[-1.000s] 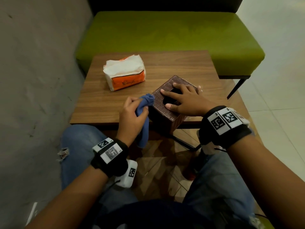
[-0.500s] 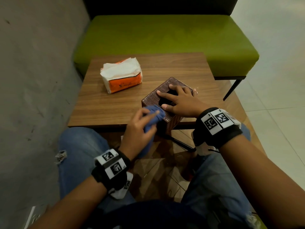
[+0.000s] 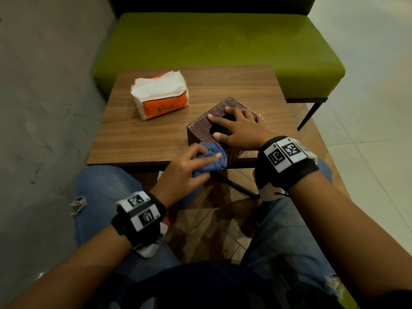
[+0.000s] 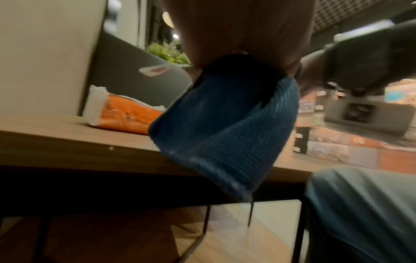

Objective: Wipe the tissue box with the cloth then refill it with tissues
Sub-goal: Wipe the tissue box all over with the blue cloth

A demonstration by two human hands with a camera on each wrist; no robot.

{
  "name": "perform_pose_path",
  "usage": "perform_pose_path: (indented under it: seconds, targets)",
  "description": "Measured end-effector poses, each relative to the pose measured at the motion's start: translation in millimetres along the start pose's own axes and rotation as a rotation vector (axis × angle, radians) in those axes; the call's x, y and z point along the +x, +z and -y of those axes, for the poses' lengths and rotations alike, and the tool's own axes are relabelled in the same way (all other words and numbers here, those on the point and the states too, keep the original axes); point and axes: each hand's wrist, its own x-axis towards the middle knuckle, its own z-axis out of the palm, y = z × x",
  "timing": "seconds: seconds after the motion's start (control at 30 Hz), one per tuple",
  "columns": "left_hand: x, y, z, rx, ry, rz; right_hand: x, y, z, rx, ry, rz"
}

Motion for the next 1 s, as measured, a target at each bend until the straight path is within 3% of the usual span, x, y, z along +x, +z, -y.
perform_pose_path:
  seconds: [0.17, 0.43, 0.57, 0.7, 0.87, 0.93, 1.0]
  targets:
    - [27.0, -24.7, 34.5, -0.046, -0.317, -0.296, 0.0, 0.4, 3.1, -0.013, 0.012, -0.011]
    - [48.1, -23.2, 25.6, -0.041, -0.429, -0.358, 5.8, 6.4, 9.3, -0.067, 0.084, -0.072]
    - [31.8, -4.2, 0.6, -0.016, -0.364, -0.343, 11.1, 11.9, 19.6, -0.086, 0.173, -0.126]
    - [31.1, -15.6, 18.7, 0.008, -0.354, -0.281, 12.2, 2.8, 22.9, -0.063, 0.212, -0.133]
    - [42.9, -42.0, 59.0, 0.091, -0.372, -0.108, -5.2, -22.6, -7.1, -0.133, 0.018, -0.019]
    - [44.2, -44.2, 66.2, 0.064, -0.417, -0.194, -11.3, -19.1, -12.5, -0.115, -0.037, -0.023]
    - [41.8, -42.0, 64.5, 0.015, -0.461, -0.374, -11.8, -11.1, -11.7, -0.095, -0.040, -0.036]
